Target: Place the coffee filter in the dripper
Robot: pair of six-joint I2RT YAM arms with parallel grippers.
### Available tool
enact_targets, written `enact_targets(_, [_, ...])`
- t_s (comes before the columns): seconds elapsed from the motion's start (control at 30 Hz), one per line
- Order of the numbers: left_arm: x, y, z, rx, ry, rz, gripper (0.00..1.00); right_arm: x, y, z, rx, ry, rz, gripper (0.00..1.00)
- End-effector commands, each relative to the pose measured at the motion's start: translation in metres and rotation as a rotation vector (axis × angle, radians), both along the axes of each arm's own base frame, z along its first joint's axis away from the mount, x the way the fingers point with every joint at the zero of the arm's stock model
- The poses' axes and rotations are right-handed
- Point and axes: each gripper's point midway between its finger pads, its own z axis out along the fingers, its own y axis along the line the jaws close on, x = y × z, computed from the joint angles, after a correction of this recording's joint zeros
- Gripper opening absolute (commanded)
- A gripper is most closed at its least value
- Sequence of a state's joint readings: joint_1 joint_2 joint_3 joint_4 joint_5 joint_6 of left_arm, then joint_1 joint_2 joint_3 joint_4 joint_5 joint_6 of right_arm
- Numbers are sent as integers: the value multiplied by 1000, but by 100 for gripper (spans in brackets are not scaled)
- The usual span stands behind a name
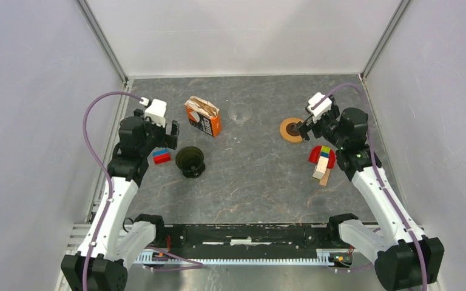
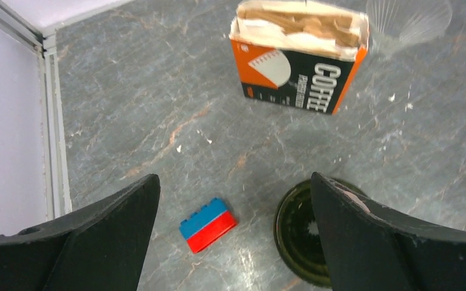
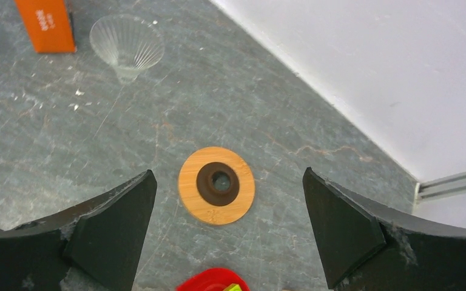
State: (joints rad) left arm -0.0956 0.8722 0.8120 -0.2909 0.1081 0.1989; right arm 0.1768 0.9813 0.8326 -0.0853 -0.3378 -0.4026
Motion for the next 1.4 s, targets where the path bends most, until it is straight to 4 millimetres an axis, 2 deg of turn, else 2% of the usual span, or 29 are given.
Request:
enact_targets(0.0, [-14, -2, -25, 117, 137, -100, 100, -11, 13, -30, -22, 24, 97, 98])
enact_targets(0.17, [-23, 5, -84, 194, 493, -137, 89, -22, 16, -61, -17, 67, 123, 98])
enact_targets(0.23, [-23, 5, -101, 198, 573, -143, 85, -20, 14, -60, -21, 46, 116, 98])
enact_targets(0.4, [-26, -10, -118, 143, 662, -206, 78, -22, 13, -66, -28, 54, 114, 98])
enact_targets(0.53, [-30, -17, -140, 144, 744, -224, 67, -22, 13, -69, -30, 60, 113, 98])
enact_targets(0.67, [-31, -29, -155, 117, 806, -253, 50, -21, 12, -70, -31, 61, 104, 98])
enact_targets(0.77, [-31, -43, -157, 103, 822, -274, 43, -20, 9, -71, -34, 62, 86, 98])
enact_targets(0.83, [-33, -54, -159, 102, 834, -296, 34, -20, 9, -71, -35, 61, 84, 98])
enact_targets(1.0, [-47, -111, -156, 115, 841, -472, 4, -19, 8, -70, -37, 59, 76, 98])
enact_targets(1.17, [-69, -179, -161, 155, 876, -674, 2, -17, 2, -72, -44, 64, 43, 98])
enact_targets(1.37, [-80, -240, -165, 107, 938, -795, 2, -18, -7, -76, -68, 69, -4, 98])
